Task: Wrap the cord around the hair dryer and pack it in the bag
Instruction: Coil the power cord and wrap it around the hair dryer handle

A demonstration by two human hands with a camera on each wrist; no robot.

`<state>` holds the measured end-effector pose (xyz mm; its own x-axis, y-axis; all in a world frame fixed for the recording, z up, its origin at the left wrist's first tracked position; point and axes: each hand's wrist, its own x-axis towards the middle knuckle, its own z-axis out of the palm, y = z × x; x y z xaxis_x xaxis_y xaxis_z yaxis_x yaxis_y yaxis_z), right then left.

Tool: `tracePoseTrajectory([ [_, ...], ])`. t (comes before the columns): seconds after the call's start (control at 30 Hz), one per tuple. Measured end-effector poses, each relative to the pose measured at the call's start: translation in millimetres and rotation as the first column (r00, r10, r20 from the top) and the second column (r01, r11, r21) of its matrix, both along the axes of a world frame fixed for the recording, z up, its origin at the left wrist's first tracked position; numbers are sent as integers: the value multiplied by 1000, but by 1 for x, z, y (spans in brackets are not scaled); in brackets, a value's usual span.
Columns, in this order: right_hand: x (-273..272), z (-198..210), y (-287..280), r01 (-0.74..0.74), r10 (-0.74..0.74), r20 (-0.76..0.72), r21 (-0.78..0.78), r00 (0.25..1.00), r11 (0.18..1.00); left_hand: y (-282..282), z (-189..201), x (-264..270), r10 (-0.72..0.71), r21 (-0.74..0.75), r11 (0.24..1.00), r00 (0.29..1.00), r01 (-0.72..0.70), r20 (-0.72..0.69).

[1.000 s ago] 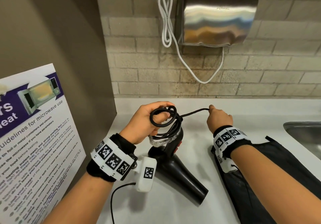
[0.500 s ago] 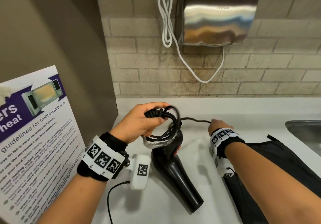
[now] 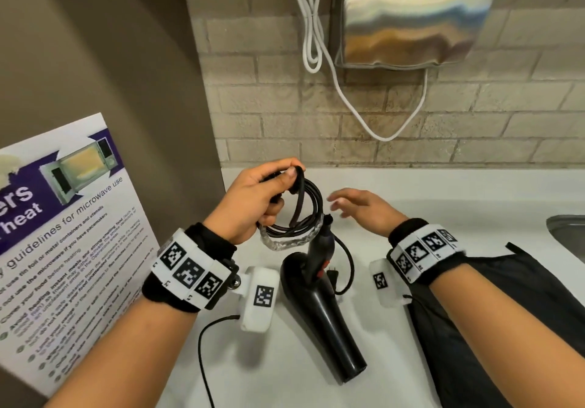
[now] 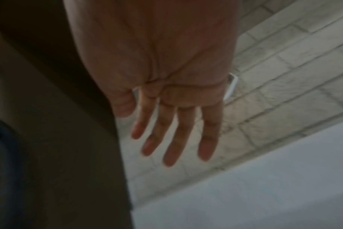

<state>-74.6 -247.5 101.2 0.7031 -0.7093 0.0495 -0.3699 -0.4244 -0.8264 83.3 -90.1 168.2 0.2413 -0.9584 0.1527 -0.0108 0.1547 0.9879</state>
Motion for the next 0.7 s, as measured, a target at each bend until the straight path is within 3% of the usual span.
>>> tracePoseTrajectory([
  [0.07,-2,17,24,-190,193,-21,99,981,977,-2,1,-4,10,-2,1000,1000,-10,9],
  [0.13,-7,19,32,-255,264,-49,137,963,957,-3,2,-8,22,-4,1000,1000,-22,15],
  [0.27,-14,14,34,-243,238,52,138,970,960,-5,3,-16,23,-3,1000,999,-22,39],
  [0.4,-20,18,33,-218,215,46,96,976,971,0,5,-24,-1,28,1000,994,-2,107],
  [0.57,-23,28,11,66,-49,136,-125,990,990,6,4,-31,62,-4,998,973,-63,223],
  [0.7,-28,48,5,264,-192,363,-160,912,951,4,-5,-32,124,52,988,952,-144,281],
])
